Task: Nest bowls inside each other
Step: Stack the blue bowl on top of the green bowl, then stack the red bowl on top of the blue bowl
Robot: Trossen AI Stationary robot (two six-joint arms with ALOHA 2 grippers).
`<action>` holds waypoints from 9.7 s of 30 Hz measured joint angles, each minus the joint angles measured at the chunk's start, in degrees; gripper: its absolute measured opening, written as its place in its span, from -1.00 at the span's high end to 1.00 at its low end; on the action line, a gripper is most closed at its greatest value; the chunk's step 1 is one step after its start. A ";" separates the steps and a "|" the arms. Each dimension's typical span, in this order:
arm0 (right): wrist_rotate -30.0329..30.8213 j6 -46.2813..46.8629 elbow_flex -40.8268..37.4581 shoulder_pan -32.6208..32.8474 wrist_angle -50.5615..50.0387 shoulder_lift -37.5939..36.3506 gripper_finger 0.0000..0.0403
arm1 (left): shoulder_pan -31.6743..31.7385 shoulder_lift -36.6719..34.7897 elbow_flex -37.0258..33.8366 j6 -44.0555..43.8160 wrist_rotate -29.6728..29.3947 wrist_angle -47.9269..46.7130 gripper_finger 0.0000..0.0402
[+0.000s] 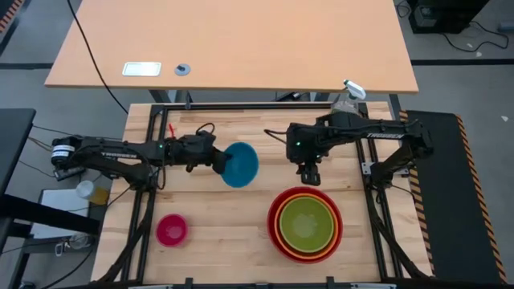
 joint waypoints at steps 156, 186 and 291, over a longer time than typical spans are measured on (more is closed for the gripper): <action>34.29 20.81 -0.02 -0.20 8.06 -18.48 0.21 | -40.73 -2.65 -2.41 10.37 15.07 -48.28 0.22; 34.45 20.37 -0.04 -0.20 8.26 -18.48 0.21 | -40.19 7.41 -0.50 6.98 17.98 -44.19 0.95; 33.83 51.93 -19.43 20.42 8.78 -8.62 0.85 | -5.06 47.64 71.38 18.55 10.45 -44.86 -0.11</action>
